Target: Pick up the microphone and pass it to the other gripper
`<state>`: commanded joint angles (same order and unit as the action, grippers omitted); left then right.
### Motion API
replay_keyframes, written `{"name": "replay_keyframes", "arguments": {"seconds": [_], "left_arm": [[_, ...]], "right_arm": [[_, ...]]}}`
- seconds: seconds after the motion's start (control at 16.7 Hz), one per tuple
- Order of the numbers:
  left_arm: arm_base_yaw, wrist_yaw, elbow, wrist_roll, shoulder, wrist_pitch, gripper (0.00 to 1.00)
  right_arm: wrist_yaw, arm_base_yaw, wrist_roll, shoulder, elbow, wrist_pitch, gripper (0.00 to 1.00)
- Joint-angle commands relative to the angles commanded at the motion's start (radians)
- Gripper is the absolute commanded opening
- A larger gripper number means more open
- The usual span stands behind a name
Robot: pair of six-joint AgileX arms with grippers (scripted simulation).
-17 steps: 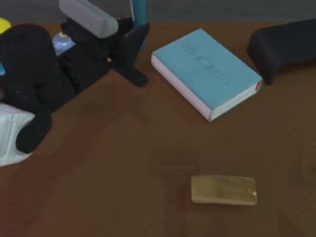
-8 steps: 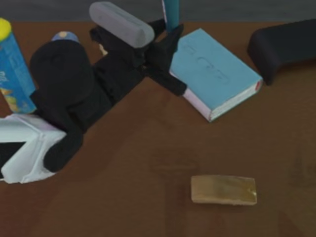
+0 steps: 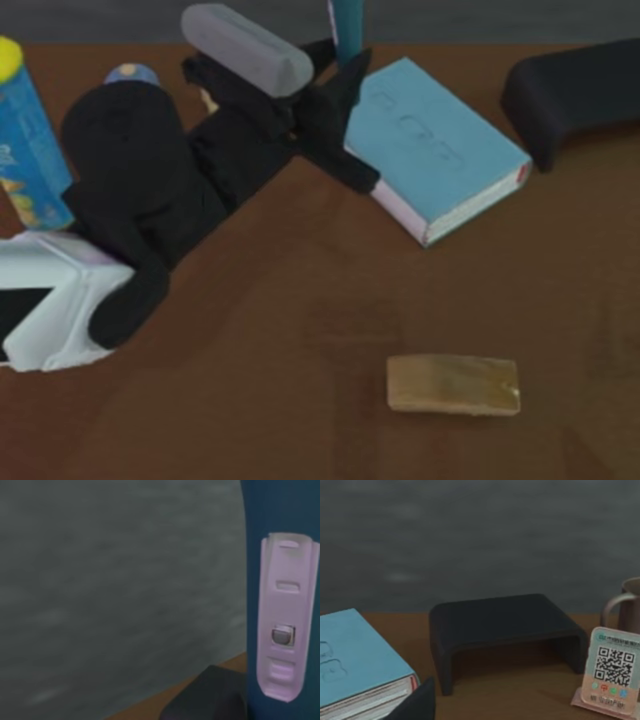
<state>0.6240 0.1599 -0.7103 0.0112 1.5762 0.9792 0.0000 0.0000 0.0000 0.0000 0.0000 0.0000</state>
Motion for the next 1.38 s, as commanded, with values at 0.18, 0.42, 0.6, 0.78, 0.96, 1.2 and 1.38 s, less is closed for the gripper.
{"name": "replay_keyframes", "arguments": {"seconds": [0.18,0.42,0.6,0.78,0.96,1.2,1.38], "left_arm": [[0.000,0.000,0.000,0.000,0.000,0.000,0.00],[0.000,0.000,0.000,0.000,0.000,0.000,0.00],[0.000,0.000,0.000,0.000,0.000,0.000,0.00],[0.000,0.000,0.000,0.000,0.000,0.000,0.00],[0.000,0.000,0.000,0.000,0.000,0.000,0.00],[0.000,0.000,0.000,0.000,0.000,0.000,0.00],[0.000,0.000,0.000,0.000,0.000,0.000,0.00]], "right_arm": [[-0.024,0.015,-0.002,0.035,0.028,0.016,1.00],[-0.135,0.078,-0.013,0.229,0.161,0.091,1.00],[-0.252,0.145,-0.024,0.470,0.307,0.176,1.00],[-0.377,0.218,-0.037,0.741,0.465,0.270,1.00],[-0.494,0.287,-0.051,0.990,0.612,0.357,1.00],[-0.611,0.355,-0.066,1.224,0.756,0.440,1.00],[-0.654,0.379,-0.071,1.303,0.807,0.468,1.00]]}}
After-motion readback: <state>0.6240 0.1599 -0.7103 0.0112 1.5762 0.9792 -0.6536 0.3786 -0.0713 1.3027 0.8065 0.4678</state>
